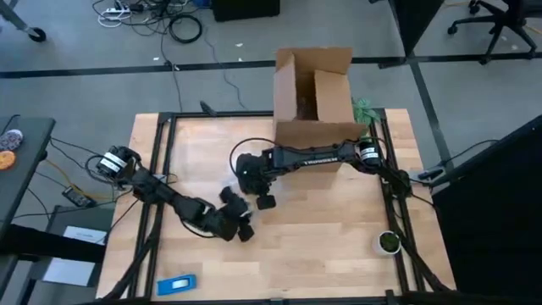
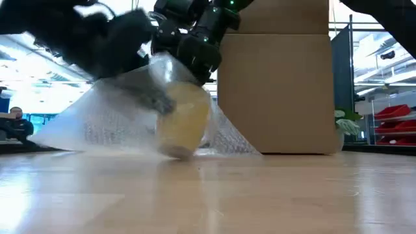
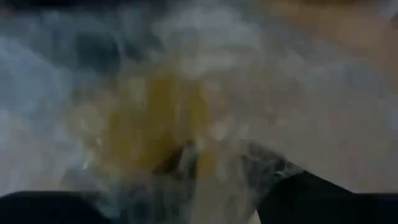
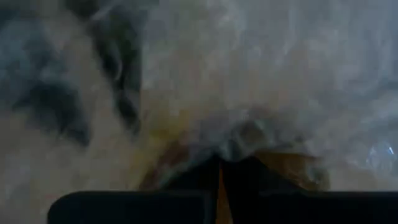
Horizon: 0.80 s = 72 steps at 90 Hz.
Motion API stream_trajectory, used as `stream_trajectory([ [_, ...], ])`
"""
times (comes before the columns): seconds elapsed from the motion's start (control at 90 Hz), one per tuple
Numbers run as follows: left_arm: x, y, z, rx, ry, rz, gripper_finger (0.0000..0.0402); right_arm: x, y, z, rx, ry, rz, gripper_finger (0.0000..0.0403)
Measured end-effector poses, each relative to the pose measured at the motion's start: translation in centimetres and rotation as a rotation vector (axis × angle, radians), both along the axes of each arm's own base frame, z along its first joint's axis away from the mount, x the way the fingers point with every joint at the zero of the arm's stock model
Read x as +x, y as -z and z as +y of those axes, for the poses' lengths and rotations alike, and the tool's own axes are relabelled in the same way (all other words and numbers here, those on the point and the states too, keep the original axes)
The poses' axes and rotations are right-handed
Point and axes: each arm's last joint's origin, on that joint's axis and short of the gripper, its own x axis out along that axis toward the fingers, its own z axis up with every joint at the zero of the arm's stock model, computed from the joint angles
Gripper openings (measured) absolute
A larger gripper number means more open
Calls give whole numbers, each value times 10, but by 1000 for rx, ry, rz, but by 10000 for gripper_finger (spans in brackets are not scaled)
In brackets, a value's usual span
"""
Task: Wrap mug
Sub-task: Wrap the yellow mug with transparent bubble wrap
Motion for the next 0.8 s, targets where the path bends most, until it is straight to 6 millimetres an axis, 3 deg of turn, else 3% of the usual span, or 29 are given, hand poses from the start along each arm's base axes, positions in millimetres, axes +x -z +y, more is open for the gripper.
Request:
stream_trajectory([
  [0.211,-1,1,-2,-14,43,24,115,-4,2,17,-4,-38,38,0],
  [0.533,-17,7,-12,-29,150,243,115,-4,8,55,-27,-111,38,0],
  [0.8,-53,-14,-16,-41,114,431,115,4,26,54,-60,-94,46,0],
])
